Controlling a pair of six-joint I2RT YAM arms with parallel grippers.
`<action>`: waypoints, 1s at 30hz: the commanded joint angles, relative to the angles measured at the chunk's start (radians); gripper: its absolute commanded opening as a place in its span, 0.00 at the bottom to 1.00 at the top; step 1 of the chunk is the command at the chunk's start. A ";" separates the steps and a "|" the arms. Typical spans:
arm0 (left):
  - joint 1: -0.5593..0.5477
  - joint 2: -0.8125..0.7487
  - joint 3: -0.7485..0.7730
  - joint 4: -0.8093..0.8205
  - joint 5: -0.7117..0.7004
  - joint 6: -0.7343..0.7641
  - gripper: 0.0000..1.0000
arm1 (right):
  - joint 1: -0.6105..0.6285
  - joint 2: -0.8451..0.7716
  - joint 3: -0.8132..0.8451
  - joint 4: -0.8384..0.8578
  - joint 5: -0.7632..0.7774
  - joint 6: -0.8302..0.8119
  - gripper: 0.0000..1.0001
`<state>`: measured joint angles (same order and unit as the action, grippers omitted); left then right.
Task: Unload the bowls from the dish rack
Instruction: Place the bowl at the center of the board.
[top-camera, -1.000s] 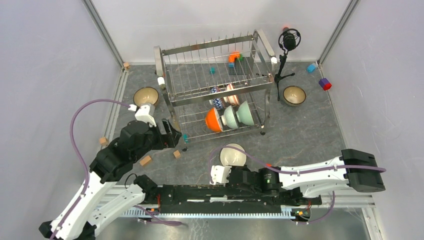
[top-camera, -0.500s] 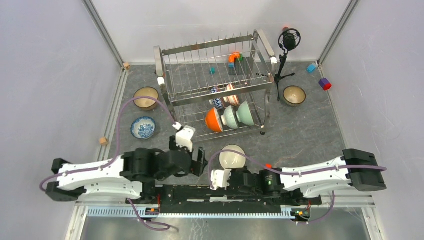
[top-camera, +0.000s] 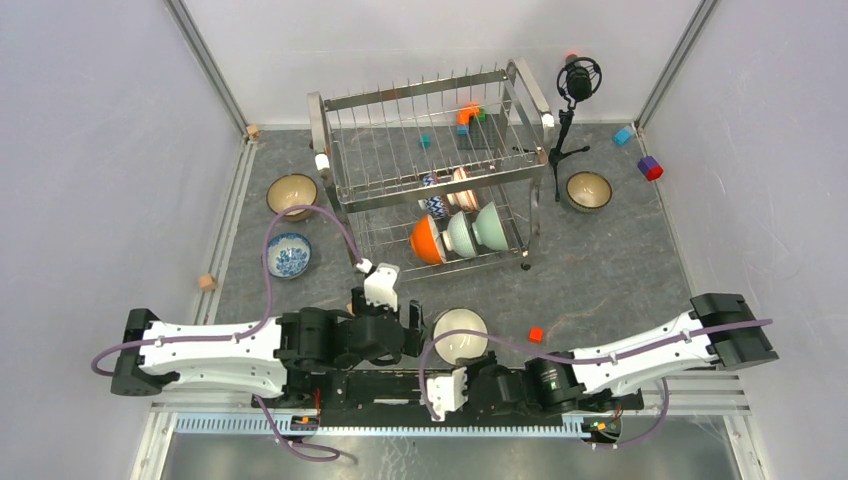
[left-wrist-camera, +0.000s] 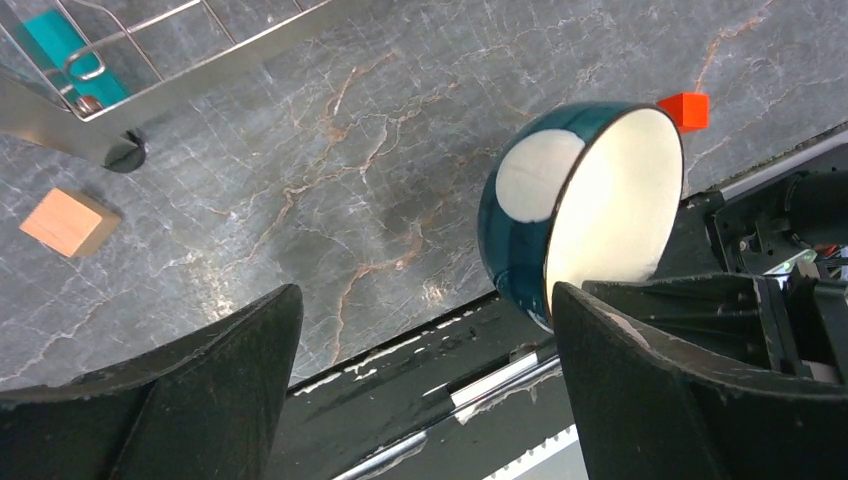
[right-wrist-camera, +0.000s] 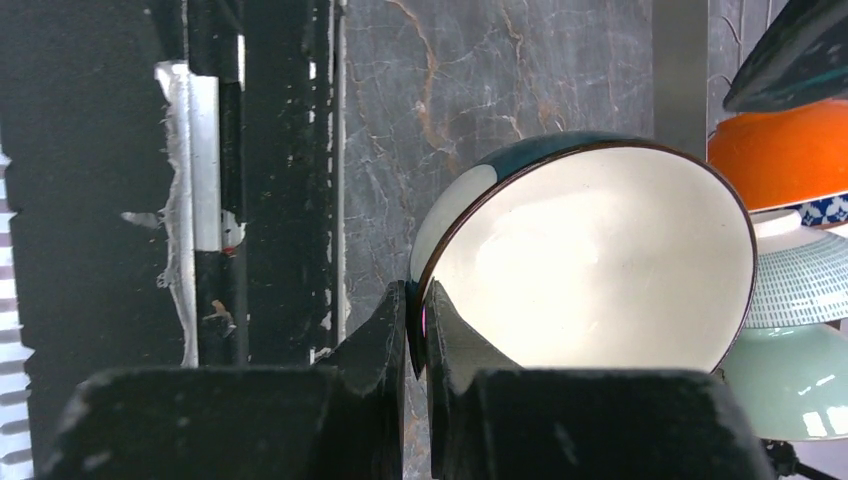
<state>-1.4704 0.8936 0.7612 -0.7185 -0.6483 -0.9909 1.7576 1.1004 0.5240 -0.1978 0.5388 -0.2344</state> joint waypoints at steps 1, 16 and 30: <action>-0.007 0.019 -0.016 0.093 -0.011 -0.084 0.99 | 0.050 -0.019 0.000 0.040 0.066 -0.047 0.00; -0.006 0.214 0.024 0.123 0.050 -0.038 0.94 | 0.112 0.101 0.089 -0.055 0.108 -0.066 0.00; -0.007 0.354 0.080 0.113 0.086 0.037 0.76 | 0.113 0.108 0.117 -0.087 0.078 -0.074 0.00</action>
<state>-1.4715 1.2160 0.7933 -0.6048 -0.5655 -1.0122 1.8637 1.2102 0.5800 -0.3080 0.5793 -0.2852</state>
